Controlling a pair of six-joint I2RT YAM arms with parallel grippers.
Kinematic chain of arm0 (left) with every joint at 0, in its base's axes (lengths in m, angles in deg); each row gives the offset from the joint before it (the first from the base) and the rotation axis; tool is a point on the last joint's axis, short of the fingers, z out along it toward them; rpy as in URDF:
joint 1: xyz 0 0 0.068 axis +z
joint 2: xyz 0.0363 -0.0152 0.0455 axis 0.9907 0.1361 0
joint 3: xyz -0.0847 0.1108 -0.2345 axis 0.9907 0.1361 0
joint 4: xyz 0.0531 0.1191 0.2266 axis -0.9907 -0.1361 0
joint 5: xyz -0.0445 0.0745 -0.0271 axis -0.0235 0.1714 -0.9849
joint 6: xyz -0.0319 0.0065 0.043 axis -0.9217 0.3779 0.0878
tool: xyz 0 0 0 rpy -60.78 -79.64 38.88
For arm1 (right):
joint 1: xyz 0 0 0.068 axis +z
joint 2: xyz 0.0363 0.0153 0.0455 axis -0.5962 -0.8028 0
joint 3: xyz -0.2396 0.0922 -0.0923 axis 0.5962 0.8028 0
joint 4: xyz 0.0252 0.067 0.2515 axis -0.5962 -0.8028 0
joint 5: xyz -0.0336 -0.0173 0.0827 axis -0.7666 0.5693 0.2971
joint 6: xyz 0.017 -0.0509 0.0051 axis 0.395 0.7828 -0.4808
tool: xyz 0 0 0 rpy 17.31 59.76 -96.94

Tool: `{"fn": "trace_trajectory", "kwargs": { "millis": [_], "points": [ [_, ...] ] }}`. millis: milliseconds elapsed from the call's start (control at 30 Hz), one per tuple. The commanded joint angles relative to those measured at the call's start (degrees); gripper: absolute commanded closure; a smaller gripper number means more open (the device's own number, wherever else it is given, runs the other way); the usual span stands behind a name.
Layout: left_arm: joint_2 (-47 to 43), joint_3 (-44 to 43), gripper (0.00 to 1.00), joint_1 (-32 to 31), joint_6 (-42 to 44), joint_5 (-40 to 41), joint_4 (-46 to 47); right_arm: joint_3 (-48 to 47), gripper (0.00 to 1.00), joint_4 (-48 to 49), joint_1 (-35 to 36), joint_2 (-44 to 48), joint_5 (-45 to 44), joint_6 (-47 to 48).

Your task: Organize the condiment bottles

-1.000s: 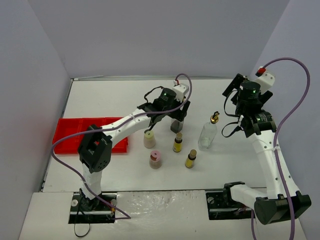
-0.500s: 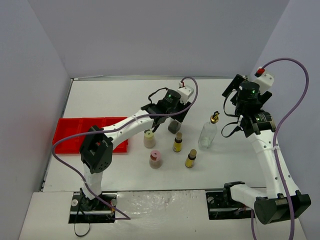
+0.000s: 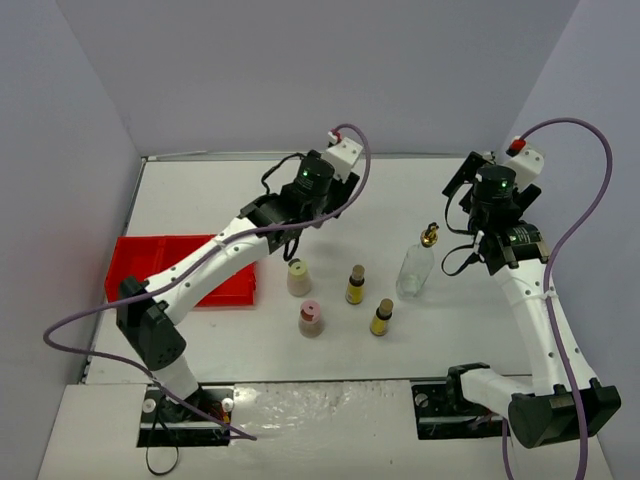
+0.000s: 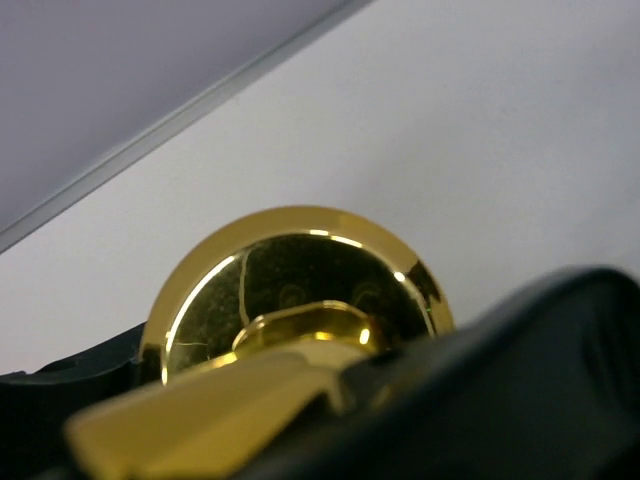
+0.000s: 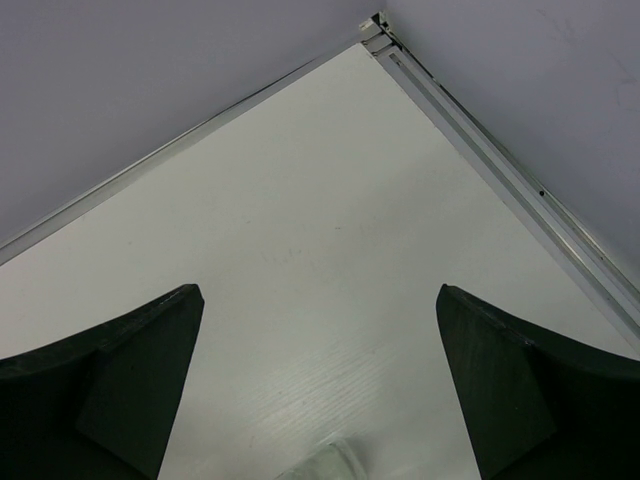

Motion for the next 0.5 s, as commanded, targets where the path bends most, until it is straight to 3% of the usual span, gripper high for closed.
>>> {"fn": "trace_trajectory", "kwargs": {
  "millis": [0, 100, 300, 467],
  "points": [
    [-12.0, -2.1, 1.00, 2.9, 0.3, 16.8, 1.6, 0.4, 0.00, 3.3, -0.3, -0.3, -0.1, -0.2],
    [-18.5, 4.2, 1.00, 7.8, -2.5, 19.9, -0.7, 0.9, 0.00, 3.5, -0.3, -0.2, 0.2, -0.2],
    [-31.2, 15.4, 1.00, 25.3, -4.8, 15.0, -4.3, 1.5, 0.00, 4.7, -0.2, -1.1, 2.8, -0.8],
    [-37.9, 21.9, 1.00, 35.4, -7.2, 13.3, -6.3, 1.5, 0.00, 5.8, 0.0, -3.7, 6.3, -0.8]
  ]
}}
